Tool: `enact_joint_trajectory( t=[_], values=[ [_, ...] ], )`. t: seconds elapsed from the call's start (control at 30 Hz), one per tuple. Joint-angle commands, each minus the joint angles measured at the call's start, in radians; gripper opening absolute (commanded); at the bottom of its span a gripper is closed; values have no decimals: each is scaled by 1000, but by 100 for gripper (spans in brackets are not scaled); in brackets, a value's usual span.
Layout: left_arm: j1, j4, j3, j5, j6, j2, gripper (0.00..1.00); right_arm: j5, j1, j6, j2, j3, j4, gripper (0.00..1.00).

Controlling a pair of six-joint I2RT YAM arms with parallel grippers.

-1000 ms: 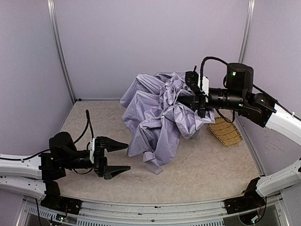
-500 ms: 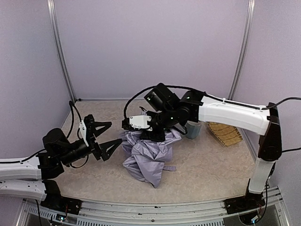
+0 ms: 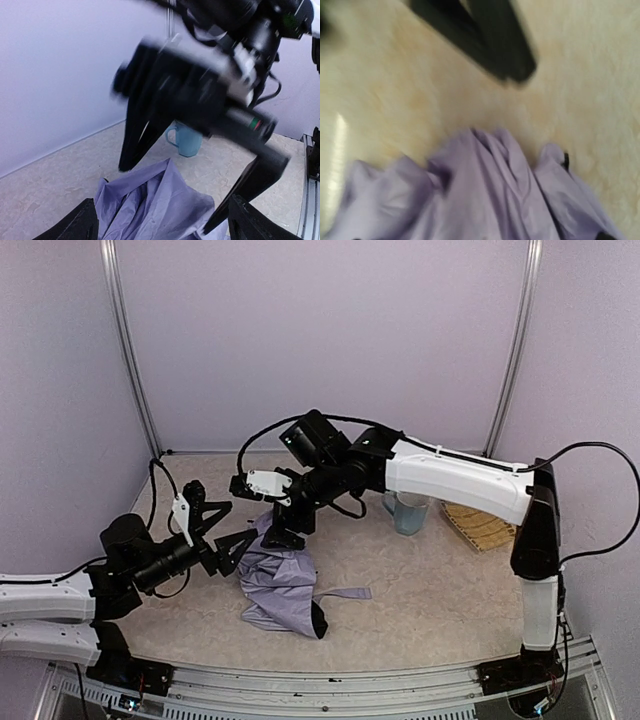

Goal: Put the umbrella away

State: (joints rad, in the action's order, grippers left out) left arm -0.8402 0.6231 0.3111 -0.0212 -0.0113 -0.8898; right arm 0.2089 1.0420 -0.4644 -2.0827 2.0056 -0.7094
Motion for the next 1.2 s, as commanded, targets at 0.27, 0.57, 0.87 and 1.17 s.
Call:
enact_joint_trajectory(
  t=[0.27, 0.57, 0.87, 1.17],
  values=[
    [91, -27, 48, -18, 77, -210, 85, 98, -163, 246, 317, -567, 359, 88],
    [207, -37, 132, -79, 103, -458, 81, 198, -182, 299, 87, -487, 419, 65],
    [216, 94, 186, -263, 81, -694, 73, 226, -69, 288, -130, -163, 522, 61],
    [220, -54, 250, -279, 12, -578, 76, 130, -75, 324, -69, -249, 427, 60]
  ],
)
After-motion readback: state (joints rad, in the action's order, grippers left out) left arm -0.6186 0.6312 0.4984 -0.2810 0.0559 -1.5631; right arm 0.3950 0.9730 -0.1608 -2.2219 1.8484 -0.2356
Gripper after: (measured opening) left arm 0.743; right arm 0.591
